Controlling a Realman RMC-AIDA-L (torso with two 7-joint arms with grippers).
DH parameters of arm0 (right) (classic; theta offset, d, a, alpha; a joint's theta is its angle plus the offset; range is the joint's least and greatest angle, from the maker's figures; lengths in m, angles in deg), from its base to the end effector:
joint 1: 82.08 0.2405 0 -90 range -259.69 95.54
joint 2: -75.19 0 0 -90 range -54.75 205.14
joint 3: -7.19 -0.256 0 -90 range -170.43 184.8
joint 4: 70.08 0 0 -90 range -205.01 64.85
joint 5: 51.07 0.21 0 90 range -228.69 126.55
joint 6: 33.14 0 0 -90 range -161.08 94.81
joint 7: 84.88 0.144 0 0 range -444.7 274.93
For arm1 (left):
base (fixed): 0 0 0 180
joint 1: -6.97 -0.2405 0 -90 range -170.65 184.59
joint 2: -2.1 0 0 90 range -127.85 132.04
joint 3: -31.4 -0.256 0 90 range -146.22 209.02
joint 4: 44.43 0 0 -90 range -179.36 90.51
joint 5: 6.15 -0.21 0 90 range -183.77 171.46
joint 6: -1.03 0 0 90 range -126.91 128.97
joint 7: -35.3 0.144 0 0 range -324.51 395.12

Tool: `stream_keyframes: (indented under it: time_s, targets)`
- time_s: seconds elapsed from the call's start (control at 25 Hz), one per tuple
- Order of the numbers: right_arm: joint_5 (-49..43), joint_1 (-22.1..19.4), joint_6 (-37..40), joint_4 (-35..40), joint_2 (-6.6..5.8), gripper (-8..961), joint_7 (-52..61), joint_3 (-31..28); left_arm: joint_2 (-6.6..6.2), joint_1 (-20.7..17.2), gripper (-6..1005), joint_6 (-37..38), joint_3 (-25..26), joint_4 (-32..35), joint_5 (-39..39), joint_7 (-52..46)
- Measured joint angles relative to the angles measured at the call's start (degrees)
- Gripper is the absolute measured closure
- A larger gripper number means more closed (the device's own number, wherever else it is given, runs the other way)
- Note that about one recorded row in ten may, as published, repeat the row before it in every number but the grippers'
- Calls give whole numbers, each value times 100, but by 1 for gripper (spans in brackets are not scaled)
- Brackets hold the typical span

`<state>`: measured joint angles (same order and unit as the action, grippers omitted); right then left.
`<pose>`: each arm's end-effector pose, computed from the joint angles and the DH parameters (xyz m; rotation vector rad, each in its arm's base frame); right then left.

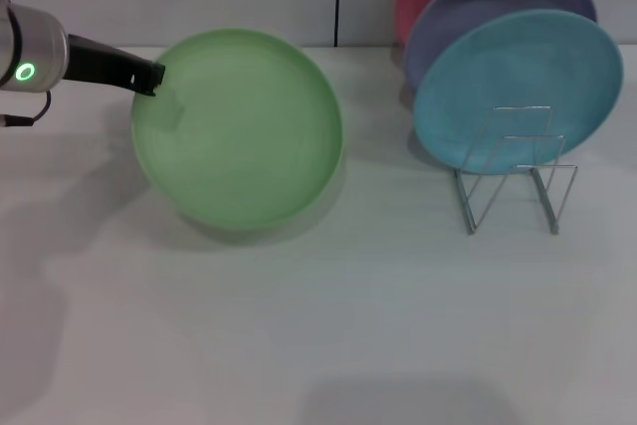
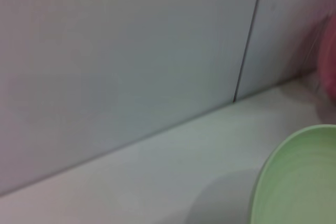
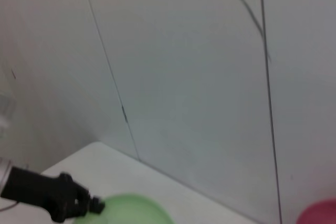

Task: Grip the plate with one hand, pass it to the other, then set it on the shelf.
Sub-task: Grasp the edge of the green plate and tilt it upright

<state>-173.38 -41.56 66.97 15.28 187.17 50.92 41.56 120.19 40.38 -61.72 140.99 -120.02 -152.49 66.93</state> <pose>0.1373 0.3796 0.1843 -2.4414 0.7878 0.5147 -0.1826 0.4206 0.0513 -2.2126 -0.8780 -0.0244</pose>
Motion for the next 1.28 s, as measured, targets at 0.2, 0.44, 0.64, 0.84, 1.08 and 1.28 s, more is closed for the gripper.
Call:
stream_keyframes:
  time_s: [0.2,0.44,0.64,0.84,1.08,1.28]
  targets:
    - [23,-165,18,-25,31,120,-52,16,8,-337,962,495,-182,-98,282,92]
    - [8,-227,7,-77,37,121,-53,6,20,-599,962,1034,-544,-79,454,194]
    - [-17,-313,-29,-169,59,121,-58,46,15,-680,963,1226,-704,-50,477,251]
    - [-38,-315,-41,-202,66,121,-64,91,14,-693,963,1255,-713,-46,528,343]
    - [-43,-308,-44,-198,78,121,-67,160,21,-766,962,1321,-814,-104,548,361]
    - [-109,-298,-209,-200,96,121,-67,260,21,-767,962,1304,-818,-112,560,362]
